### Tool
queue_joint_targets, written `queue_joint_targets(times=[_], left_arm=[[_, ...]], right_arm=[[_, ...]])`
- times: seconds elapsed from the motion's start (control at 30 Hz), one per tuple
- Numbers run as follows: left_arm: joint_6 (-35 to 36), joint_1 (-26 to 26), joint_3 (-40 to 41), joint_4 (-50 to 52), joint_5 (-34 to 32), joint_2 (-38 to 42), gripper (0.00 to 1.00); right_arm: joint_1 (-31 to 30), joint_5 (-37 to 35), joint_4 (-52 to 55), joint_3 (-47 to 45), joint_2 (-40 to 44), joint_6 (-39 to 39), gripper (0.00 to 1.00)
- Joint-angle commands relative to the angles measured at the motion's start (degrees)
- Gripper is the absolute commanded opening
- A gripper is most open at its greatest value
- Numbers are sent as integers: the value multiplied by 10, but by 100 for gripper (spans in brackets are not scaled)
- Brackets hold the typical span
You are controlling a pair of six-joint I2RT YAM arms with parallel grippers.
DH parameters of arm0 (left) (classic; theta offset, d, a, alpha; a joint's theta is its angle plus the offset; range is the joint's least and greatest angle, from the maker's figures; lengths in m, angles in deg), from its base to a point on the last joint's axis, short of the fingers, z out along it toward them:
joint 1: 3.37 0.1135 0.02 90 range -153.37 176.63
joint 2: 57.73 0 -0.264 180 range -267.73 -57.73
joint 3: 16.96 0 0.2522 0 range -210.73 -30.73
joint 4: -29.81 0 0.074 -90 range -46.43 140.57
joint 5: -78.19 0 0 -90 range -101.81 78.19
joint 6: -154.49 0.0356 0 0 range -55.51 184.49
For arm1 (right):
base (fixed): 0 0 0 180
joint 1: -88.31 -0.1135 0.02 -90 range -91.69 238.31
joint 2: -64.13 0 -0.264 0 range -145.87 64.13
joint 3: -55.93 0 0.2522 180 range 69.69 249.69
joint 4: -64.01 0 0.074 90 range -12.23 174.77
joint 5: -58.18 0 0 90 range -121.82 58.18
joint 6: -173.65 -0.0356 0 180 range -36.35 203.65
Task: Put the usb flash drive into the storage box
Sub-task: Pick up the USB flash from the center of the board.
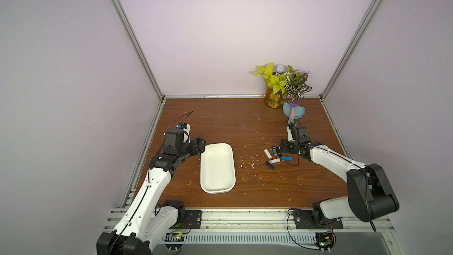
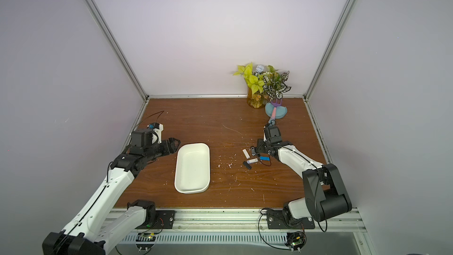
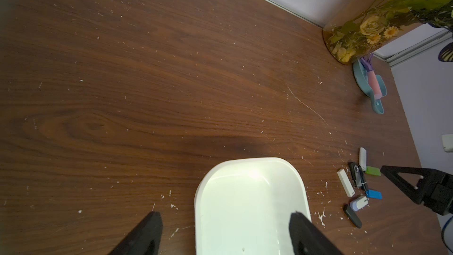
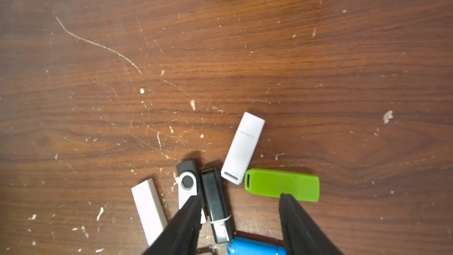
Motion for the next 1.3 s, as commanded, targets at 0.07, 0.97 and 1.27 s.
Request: queue_joint_targets(times=[0.07,0.97,1.27], left_arm=[[13,-6,2,15,-9,-2,78],[6,-7,5,15,-32,8,77],[-1,-7,0,15,-38,17,89]], right_arm=[[-16,0,24,20,-33,17,51],[-72,-64,70,41,-102,22,30],[-78,-62,42,40,-49,35,22]])
